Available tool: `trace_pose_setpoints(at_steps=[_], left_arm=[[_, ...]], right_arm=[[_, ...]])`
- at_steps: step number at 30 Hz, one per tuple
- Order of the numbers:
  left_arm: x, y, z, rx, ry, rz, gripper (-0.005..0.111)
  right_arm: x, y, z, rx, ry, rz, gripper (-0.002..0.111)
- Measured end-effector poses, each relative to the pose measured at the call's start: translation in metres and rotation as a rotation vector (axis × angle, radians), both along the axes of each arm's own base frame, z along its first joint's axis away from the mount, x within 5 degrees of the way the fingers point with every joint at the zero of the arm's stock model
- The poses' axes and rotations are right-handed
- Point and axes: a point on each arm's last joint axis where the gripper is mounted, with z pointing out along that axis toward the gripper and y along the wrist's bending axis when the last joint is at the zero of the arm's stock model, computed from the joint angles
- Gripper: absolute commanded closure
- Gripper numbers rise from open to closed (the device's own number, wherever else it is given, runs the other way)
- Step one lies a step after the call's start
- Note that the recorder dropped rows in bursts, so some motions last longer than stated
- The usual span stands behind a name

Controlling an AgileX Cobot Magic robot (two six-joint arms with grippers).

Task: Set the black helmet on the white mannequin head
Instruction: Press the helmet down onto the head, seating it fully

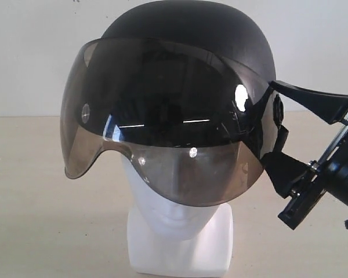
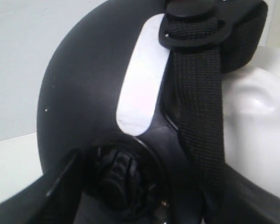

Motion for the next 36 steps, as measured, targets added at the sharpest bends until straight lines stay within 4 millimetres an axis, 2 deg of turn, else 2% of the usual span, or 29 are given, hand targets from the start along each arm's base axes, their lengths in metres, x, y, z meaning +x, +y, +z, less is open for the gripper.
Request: trace_pose_setpoints(at_steps=[16,26,28,29,30,32,36], left_arm=[[0.000,0.000,0.000,0.000,0.000,0.000,0.102],[0.000,0.000,0.000,0.000,0.000,0.000,0.102],[0.000,0.000,0.000,0.000,0.000,0.000,0.102],[0.000,0.000,0.000,0.000,0.000,0.000,0.102],[0.000,0.000,0.000,0.000,0.000,0.000,0.102],[0.000,0.000,0.000,0.000,0.000,0.000,0.102],[0.000,0.000,0.000,0.000,0.000,0.000,0.102]], right_arm=[[0.000,-0.004,0.000,-0.072,-0.009,-0.051,0.047],[0.001,-0.005,-0.001,-0.292,-0.158,-0.093,0.047],[0.001,-0.005,-0.001,-0.331,-0.183,-0.103,0.035],[0.001,-0.006,-0.001,-0.347,-0.192,-0.107,0.024],[0.002,-0.007,-0.005,-0.399,-0.180,-0.111,0.020],[0.003,-0.010,-0.015,-0.452,-0.107,-0.122,0.018],[0.003,-0.012,-0.022,-0.498,-0.052,-0.127,0.018]])
